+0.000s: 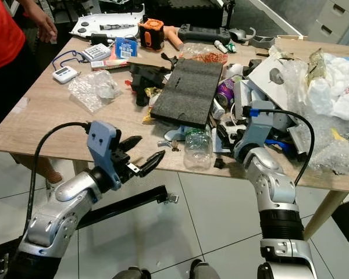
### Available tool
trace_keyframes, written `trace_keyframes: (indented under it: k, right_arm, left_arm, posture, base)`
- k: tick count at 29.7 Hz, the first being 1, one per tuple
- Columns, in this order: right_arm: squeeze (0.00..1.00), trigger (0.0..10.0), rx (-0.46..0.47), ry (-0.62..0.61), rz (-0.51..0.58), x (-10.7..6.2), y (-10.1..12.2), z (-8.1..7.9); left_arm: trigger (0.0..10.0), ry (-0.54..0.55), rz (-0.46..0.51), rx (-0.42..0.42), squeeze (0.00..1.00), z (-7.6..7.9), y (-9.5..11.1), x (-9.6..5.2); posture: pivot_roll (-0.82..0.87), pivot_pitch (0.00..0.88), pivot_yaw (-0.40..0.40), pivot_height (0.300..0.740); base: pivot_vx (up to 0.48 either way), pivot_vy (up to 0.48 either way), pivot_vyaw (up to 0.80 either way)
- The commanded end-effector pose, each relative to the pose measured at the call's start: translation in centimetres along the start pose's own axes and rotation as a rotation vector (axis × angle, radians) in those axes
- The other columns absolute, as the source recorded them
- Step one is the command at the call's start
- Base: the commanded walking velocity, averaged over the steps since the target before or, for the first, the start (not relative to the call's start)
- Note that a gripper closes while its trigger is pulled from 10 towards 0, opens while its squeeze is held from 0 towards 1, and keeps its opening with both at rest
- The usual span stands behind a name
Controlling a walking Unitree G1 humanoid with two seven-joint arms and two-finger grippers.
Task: Picking trash to rubbish bin
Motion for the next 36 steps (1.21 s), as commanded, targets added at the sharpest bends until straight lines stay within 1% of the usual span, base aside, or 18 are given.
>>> trace_keyframes:
  k: [1, 5, 9, 12, 14, 15, 16, 17, 19, 20, 24, 26, 27, 28, 29, 30, 33, 36]
  right_arm:
    - [0.0, 0.0, 0.0, 0.02, -0.009, -0.3, -0.1, -0.1]
    - [0.0, 0.0, 0.011, 0.048, 0.008, -0.3, 0.4, -0.5]
    - [0.0, 0.0, 0.018, 0.057, 0.014, -0.3, 0.6, -0.7]
    - [0.0, 0.0, 0.105, 0.127, 0.081, -0.5, 2.1, -1.7]
    - [0.0, 0.0, 0.136, 0.172, 0.113, -0.6, 2.8, -2.2]
    - [0.0, 0.0, 0.136, 0.172, 0.113, -0.6, 2.8, -2.2]
    - [0.0, 0.0, 0.161, 0.199, 0.131, -0.7, 3.2, -2.5]
    - [0.0, 0.0, 0.197, 0.234, 0.158, -0.8, 3.8, -2.9]
    - [0.0, 0.0, 0.257, 0.296, 0.205, -1.0, 4.7, -3.5]
    - [0.0, 0.0, 0.257, 0.296, 0.205, -1.0, 4.7, -3.5]
    - [0.0, 0.0, 0.353, 0.405, 0.293, -1.7, 6.4, -4.4]
    - [0.0, 0.0, 0.47, 0.518, 0.385, -2.5, 8.1, -5.3]
    - [0.0, 0.0, 0.47, 0.518, 0.385, -2.5, 8.1, -5.3]
    - [0.0, 0.0, 0.522, 0.572, 0.425, -3.0, 8.8, -5.6]
    - [0.0, 0.0, 0.556, 0.618, 0.453, -3.4, 9.4, -5.8]
    - [0.0, 0.0, 0.556, 0.618, 0.453, -3.4, 9.4, -5.8]
    - [0.0, 0.0, 0.649, 0.754, 0.537, -4.8, 10.8, -6.5]
    - [0.0, 0.0, 0.694, 0.805, 0.575, -5.4, 11.4, -6.7]
  left_arm:
    - [10.0, -0.037, 0.011, -0.059, 0.0, 0.8, 0.0, 0.0]
    - [10.0, -0.044, 0.02, -0.089, 0.0, 0.9, 0.3, 0.0]
    - [10.0, -0.045, 0.019, -0.092, 0.0, 0.8, 0.3, 0.0]
    - [10.0, -0.02, 0.001, -0.05, 0.0, 0.4, 0.2, -0.2]
    - [10.0, 0.01, -0.02, 0.017, 0.0, 0.0, 0.0, -0.2]
    - [10.0, 0.01, -0.02, 0.017, 0.0, 0.0, 0.0, -0.2]
    - [10.0, 0.042, -0.027, 0.073, 0.0, -0.4, -0.1, -0.2]
    - [10.0, 0.081, -0.034, 0.111, 0.0, -0.9, -0.2, -0.3]
    - [10.0, 0.148, -0.032, 0.145, 0.0, -1.8, -0.1, -0.3]
    - [10.0, 0.148, -0.032, 0.145, 0.0, -1.8, -0.1, -0.3]
    - [10.0, 0.21, 0.004, 0.153, 0.0, -2.6, 0.5, -0.3]
    - [10.0, 0.26, 0.022, 0.161, 0.0, -3.1, 0.7, -0.4]
    - [10.0, 0.26, 0.022, 0.161, 0.0, -3.1, 0.7, -0.4]
    - [10.0, 0.282, 0.029, 0.164, 0.0, -3.4, 0.8, -0.4]
    - [10.0, 0.296, 0.035, 0.168, 0.0, -3.5, 0.9, -0.5]
    - [10.0, 0.296, 0.035, 0.168, 0.0, -3.5, 0.9, -0.5]
    - [10.0, 0.32, 0.052, 0.172, 0.0, -3.9, 1.0, -0.5]
    - [10.0, 0.334, 0.059, 0.17, 0.0, -4.1, 1.0, -0.6]
  posture:
    - [0.03, 0.211, -0.01, 0.74]
    - [0.03, 0.211, -0.012, 0.74]
    - [0.03, 0.211, -0.012, 0.74]
    - [0.03, 0.206, -0.012, 0.74]
    - [0.03, 0.2, -0.01, 0.74]
    - [0.03, 0.2, -0.01, 0.74]
    - [0.03, 0.2, -0.01, 0.74]
    - [0.02, 0.196, -0.01, 0.74]
    - [0.02, 0.196, -0.01, 0.74]
    - [0.02, 0.196, -0.01, 0.74]
    - [0.02, 0.181, -0.011, 0.74]
    - [0.02, 0.181, -0.011, 0.74]
    - [0.02, 0.181, -0.011, 0.74]
    - [0.03, 0.174, -0.009, 0.74]
    - [0.03, 0.174, -0.009, 0.74]
    - [0.03, 0.174, -0.009, 0.74]
    - [0.03, 0.168, -0.007, 0.74]
    - [0.02, 0.167, -0.005, 0.74]
  base:
    - [0.0, 0.0, 0.0]
    - [0.0, 0.0, 0.0]
    - [0.0, 0.0, 0.0]
    - [0.0, 0.0, 0.0]
    - [0.0, 0.0, 0.0]
    - [0.0, 0.0, 0.0]
    - [0.0, 0.0, 0.0]
    - [0.0, 0.0, 0.0]
    - [0.0, 0.0, 0.0]
    - [0.0, 0.0, 0.0]
    - [0.0, 0.0, 0.0]
    - [0.0, 0.0, 0.0]
    - [0.0, 0.0, 0.0]
    - [0.0, 0.0, 0.0]
    - [0.0, 0.0, 0.0]
    - [0.0, 0.0, 0.0]
    - [0.0, 0.0, 0.0]
    - [0.0, 0.0, 0.0]
Point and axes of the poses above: a point about 5 cm out from each wrist's last joint towards the gripper, its own x axis pointing out of the wrist towards the gripper, its own y axis along the axis of the wrist's last joint, z = x × y, the point moved 1 cm from there along x, pointing out of the wrist towards the gripper, and after that the axes turned 12 degrees about x, right-handed, at the moved point
